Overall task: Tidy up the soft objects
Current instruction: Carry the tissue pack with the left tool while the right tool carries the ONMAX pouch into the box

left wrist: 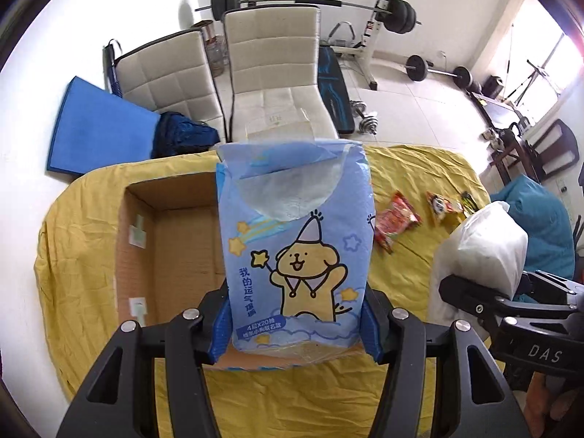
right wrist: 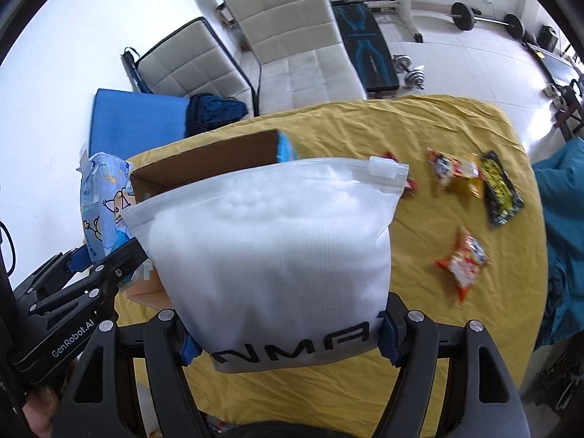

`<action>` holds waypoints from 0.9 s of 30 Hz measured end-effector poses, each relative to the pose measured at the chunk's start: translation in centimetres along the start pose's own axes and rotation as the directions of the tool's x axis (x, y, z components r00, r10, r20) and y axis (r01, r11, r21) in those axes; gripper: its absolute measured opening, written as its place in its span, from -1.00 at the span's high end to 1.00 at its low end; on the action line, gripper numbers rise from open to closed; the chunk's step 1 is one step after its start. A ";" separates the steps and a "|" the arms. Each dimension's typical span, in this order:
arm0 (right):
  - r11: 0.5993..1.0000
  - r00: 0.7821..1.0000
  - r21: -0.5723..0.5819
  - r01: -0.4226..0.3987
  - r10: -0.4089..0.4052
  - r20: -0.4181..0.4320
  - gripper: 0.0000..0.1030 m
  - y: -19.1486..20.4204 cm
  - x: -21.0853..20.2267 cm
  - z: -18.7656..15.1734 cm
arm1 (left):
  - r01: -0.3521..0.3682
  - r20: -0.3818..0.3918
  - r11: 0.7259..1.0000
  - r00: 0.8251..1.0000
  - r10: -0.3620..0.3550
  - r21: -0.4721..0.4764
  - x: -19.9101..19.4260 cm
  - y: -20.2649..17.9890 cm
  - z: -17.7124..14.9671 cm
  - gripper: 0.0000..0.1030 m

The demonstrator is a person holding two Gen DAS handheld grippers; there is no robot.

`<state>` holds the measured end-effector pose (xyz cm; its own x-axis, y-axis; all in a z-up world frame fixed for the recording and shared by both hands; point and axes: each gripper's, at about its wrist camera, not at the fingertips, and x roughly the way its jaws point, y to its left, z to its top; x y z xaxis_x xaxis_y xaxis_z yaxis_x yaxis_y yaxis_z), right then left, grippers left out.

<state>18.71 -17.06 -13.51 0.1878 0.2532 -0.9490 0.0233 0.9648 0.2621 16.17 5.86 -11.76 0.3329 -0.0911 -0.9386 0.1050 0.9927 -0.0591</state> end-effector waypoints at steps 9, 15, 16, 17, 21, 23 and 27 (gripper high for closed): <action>1.000 0.995 0.007 0.029 -0.028 -0.097 -0.46 8.1 10.6 5.8 | 0.064 -0.109 0.993 0.991 -0.075 -0.103 6.7 9.0 3.5 -0.05; 0.998 0.981 0.032 0.060 -0.053 -0.186 -0.47 9.3 17.8 7.3 | 0.126 -0.235 0.972 0.957 -0.172 -0.196 14.2 13.8 4.0 -0.06; 0.997 0.979 0.036 0.070 -0.061 -0.196 -0.47 9.0 18.8 7.5 | 0.127 -0.251 0.970 0.951 -0.179 -0.210 15.3 14.3 4.0 -0.06; 0.996 0.976 0.034 0.081 -0.073 -0.205 -0.47 9.1 19.5 7.7 | 0.134 -0.268 0.968 0.945 -0.189 -0.212 16.4 14.7 4.0 -0.06; 0.992 0.967 0.027 0.119 -0.110 -0.230 -0.47 9.1 22.6 8.4 | 0.158 -0.327 0.964 0.918 -0.223 -0.213 20.1 15.0 4.0 -0.05; 0.991 0.964 0.040 0.129 -0.116 -0.239 -0.47 8.7 23.7 8.7 | 0.172 -0.339 0.962 0.910 -0.237 -0.211 21.0 14.9 4.1 -0.05; 0.991 0.961 0.060 0.119 -0.100 -0.256 -0.49 8.1 25.6 9.0 | 0.201 -0.381 0.949 0.880 -0.284 -0.243 23.2 15.4 3.9 -0.05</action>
<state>32.59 -3.43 -34.05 -0.0732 0.1648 -0.9836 0.1044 0.9821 0.1568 29.20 18.76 -33.15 -0.0936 -0.3319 -0.9387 -0.0609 0.9429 -0.3274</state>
